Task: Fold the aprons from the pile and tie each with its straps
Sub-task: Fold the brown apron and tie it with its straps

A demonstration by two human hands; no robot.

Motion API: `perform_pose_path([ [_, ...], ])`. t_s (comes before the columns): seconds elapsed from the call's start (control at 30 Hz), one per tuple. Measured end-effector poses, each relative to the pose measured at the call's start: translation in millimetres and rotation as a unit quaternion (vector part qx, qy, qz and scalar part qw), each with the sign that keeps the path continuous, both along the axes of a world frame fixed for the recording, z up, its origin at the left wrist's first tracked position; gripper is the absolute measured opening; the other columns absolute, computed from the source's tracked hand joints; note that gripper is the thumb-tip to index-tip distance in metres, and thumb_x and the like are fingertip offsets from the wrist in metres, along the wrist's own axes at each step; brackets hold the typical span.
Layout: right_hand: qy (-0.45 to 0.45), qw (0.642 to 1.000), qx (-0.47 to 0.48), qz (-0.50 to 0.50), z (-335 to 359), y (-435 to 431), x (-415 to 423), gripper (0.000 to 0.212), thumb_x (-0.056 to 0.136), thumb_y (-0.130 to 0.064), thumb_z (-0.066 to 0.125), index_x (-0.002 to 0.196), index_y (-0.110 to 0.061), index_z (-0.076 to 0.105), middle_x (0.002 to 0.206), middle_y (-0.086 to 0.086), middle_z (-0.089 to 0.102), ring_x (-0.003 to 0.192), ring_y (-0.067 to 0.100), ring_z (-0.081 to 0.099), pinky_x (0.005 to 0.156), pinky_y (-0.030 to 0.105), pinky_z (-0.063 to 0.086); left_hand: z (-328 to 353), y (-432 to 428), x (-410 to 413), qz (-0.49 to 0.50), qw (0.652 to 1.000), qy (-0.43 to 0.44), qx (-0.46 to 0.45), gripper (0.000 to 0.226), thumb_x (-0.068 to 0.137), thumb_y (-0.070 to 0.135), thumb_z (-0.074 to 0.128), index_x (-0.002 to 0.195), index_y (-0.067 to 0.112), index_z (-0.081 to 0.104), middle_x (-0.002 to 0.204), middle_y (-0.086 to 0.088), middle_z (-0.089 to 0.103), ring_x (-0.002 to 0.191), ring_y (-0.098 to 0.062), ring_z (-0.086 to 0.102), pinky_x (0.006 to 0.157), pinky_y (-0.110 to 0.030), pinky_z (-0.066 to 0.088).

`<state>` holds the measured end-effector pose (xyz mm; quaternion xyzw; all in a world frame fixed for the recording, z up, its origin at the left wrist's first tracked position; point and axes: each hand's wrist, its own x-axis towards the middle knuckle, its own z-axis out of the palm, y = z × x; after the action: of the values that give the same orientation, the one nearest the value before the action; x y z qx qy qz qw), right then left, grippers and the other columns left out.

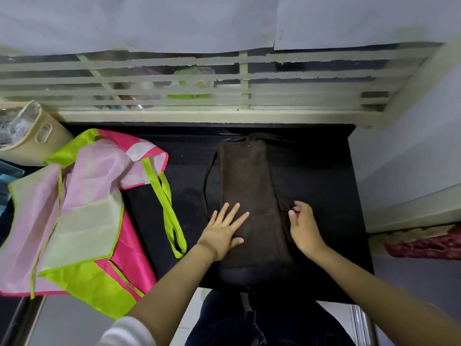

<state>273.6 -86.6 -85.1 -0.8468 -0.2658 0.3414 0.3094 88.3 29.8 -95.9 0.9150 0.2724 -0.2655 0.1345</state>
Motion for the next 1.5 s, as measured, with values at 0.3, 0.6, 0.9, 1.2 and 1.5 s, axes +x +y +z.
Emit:
perform_pose_path([
  [0.3,0.192,0.978,-0.077,0.039,7,-9,0,0.037,0.099,-0.022,0.047,0.133,-0.010,0.050,0.119,0.004,0.056,0.113,0.020,0.052,0.098,0.028,0.040,2,-14,8,0.042,0.999,0.015,0.029,0.069,0.099,0.041,0.036,0.149,0.032,-0.011,0.158,0.000,-0.017,0.145,-0.026,-0.014,0.117,-0.041,-0.005],
  [0.6,0.258,0.960,-0.057,0.086,8,-43,3,0.015,0.097,-0.031,0.050,0.088,-0.018,0.048,0.080,-0.001,0.050,0.066,0.009,0.050,0.061,0.021,0.045,2,-51,1,0.080,0.997,-0.002,0.009,0.070,0.099,0.041,0.038,0.149,0.031,-0.011,0.158,0.001,-0.018,0.145,-0.025,-0.014,0.117,-0.038,0.000],
  [0.9,0.277,0.950,-0.067,0.130,4,-80,16,0.019,0.097,-0.009,0.047,0.115,-0.009,0.045,0.119,0.005,0.046,0.104,0.018,0.054,0.079,0.027,0.054,3,-63,-1,0.109,0.994,-0.008,0.007,0.071,0.099,0.041,0.040,0.149,0.032,-0.009,0.158,0.002,-0.015,0.146,-0.024,-0.011,0.118,-0.039,0.003],
  [1.2,0.190,0.952,-0.107,0.217,1,-86,3,0.042,0.094,-0.026,0.057,0.130,-0.015,0.038,0.089,-0.001,0.061,0.098,0.012,0.052,0.083,0.021,0.043,6,-65,0,0.126,0.992,-0.019,-0.005,0.072,0.098,0.037,0.043,0.150,0.031,-0.007,0.158,0.002,-0.014,0.146,-0.024,-0.011,0.117,-0.040,0.003],
  [1.5,-0.106,0.949,-0.064,0.291,41,-63,89,0.020,0.095,-0.025,0.053,0.084,-0.018,0.067,0.074,-0.005,0.062,0.073,0.012,0.058,0.070,0.025,0.043,6,-73,3,0.130,0.991,-0.023,0.004,0.070,0.098,0.043,0.040,0.150,0.033,-0.006,0.159,0.001,-0.012,0.146,-0.025,-0.008,0.118,-0.043,0.004],
])
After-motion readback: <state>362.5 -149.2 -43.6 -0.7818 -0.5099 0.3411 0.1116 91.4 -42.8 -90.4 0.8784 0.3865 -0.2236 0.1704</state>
